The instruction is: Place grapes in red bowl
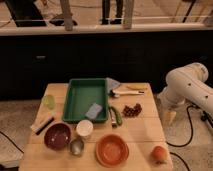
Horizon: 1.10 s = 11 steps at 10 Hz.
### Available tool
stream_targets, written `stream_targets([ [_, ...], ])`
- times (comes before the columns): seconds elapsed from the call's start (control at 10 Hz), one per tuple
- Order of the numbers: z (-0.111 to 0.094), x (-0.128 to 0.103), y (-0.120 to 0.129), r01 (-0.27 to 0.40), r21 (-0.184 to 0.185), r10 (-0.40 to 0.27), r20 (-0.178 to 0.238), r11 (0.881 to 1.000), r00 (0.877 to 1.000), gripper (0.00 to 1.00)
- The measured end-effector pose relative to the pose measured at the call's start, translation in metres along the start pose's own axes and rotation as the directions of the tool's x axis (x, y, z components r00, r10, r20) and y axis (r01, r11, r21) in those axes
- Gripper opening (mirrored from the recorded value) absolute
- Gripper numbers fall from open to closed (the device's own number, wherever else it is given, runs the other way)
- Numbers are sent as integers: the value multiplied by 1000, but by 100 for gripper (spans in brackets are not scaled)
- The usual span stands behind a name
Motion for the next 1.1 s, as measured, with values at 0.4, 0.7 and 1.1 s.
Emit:
stream_targets([
  [0.4, 6, -2, -7, 28, 20, -28, 1, 999, 1000, 80],
  [0.7, 16, -9, -18, 80, 42, -80, 7, 996, 997, 80],
  [1.1, 22, -12, -27, 108, 62, -108, -3, 992, 994, 80],
])
